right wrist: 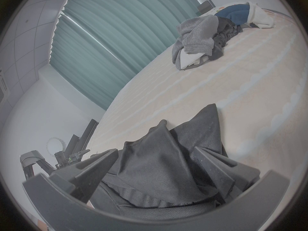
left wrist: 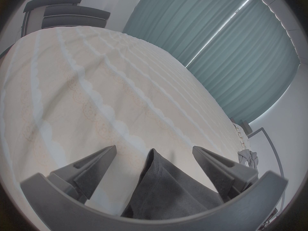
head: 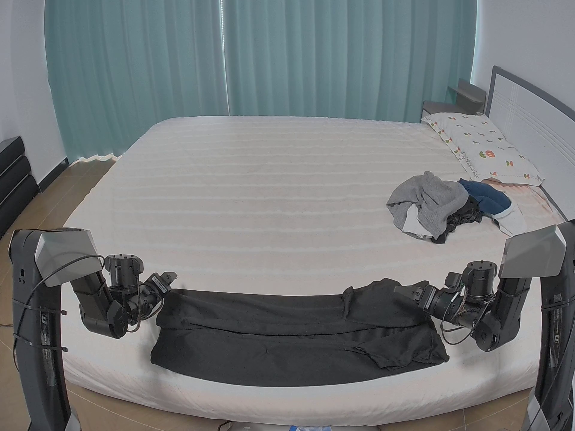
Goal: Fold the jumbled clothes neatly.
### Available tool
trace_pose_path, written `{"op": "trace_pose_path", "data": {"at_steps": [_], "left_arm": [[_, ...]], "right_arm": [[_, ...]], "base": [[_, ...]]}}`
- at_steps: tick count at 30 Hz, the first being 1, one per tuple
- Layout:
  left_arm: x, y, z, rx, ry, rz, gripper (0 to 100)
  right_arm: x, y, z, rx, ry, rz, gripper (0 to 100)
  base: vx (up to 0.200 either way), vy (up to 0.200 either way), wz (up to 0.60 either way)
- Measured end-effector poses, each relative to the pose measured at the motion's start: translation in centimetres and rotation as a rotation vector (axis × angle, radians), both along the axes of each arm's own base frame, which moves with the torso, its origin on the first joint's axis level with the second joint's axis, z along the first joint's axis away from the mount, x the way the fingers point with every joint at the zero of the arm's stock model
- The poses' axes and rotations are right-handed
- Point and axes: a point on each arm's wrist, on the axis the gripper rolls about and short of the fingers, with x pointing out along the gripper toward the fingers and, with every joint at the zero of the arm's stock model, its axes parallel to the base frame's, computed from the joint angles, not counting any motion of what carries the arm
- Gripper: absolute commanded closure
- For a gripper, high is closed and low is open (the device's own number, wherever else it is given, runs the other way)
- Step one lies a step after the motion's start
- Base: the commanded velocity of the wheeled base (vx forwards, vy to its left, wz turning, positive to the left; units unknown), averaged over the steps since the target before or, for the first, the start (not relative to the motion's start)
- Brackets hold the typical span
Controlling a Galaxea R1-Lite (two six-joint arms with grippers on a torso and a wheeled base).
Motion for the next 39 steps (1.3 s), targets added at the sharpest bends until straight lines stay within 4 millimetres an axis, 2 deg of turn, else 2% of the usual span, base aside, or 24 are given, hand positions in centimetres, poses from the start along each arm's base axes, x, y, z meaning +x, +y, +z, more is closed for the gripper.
{"op": "trace_pose_path", "data": {"at_steps": [4, 5, 15, 32, 39], "left_arm": [[0.0, 0.0, 0.0, 0.0, 0.0, 0.0, 0], [0.0, 0.0, 0.0, 0.0, 0.0, 0.0, 0], [0.0, 0.0, 0.0, 0.001, 0.001, 0.0, 0], [-0.1, 0.0, 0.0, 0.001, 0.003, -0.002, 0], [-0.1, 0.0, 0.0, 0.001, 0.003, -0.002, 0]], "right_arm": [[0.0, 0.2, -0.3, -0.005, 0.01, 0.008, 0], [0.1, 0.2, -0.4, -0.006, 0.011, 0.01, 100], [-0.3, 0.1, -0.9, -0.044, 0.016, 0.027, 100], [-3.8, -1.2, -0.4, -0.132, 0.025, 0.107, 100], [-4.2, -1.6, -0.6, -0.144, 0.036, 0.111, 100]], "base": [[0.0, 0.0, 0.0], [0.0, 0.0, 0.0], [0.0, 0.0, 0.0], [0.0, 0.0, 0.0], [0.0, 0.0, 0.0]]}}
